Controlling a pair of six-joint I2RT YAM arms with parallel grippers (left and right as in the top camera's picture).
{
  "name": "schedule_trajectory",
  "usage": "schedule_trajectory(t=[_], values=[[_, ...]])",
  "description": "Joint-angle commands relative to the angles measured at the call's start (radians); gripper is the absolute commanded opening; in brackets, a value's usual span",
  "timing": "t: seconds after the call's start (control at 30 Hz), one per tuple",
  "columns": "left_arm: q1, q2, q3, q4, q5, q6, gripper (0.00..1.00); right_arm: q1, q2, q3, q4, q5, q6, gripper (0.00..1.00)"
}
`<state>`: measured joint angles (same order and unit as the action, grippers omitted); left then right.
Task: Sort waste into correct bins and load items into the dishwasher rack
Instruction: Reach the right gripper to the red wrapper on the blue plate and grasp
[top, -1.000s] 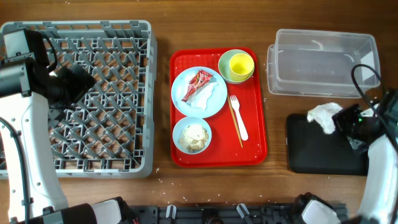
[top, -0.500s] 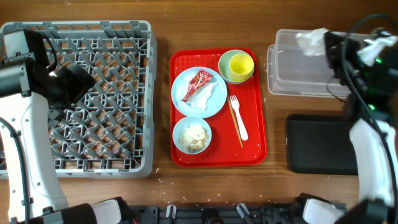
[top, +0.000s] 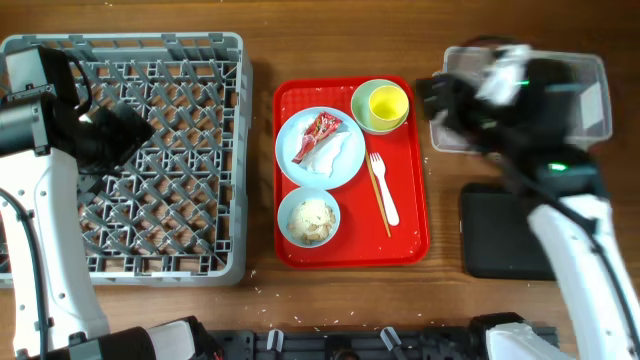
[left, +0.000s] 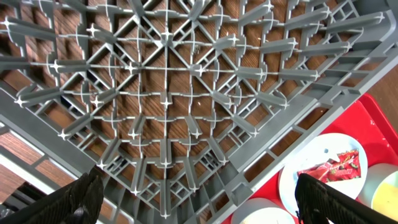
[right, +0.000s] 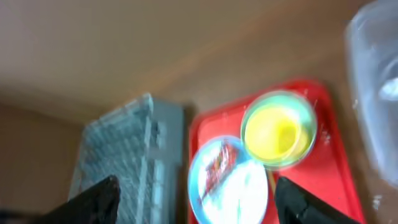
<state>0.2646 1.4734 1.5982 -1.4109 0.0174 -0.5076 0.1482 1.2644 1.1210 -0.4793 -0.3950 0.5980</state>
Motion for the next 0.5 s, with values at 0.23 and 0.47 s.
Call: schedule_trajectory(t=[0.23,0.47], values=[[0.004,-0.003,0.010,0.000,0.001,-0.006,1.00,0.456,0.526,-0.003,0.338,0.266,0.351,0.65],[0.004,-0.003,0.010,0.000,0.001,-0.006,1.00,0.457,0.666,-0.003,0.364,0.207,0.598,0.63]])
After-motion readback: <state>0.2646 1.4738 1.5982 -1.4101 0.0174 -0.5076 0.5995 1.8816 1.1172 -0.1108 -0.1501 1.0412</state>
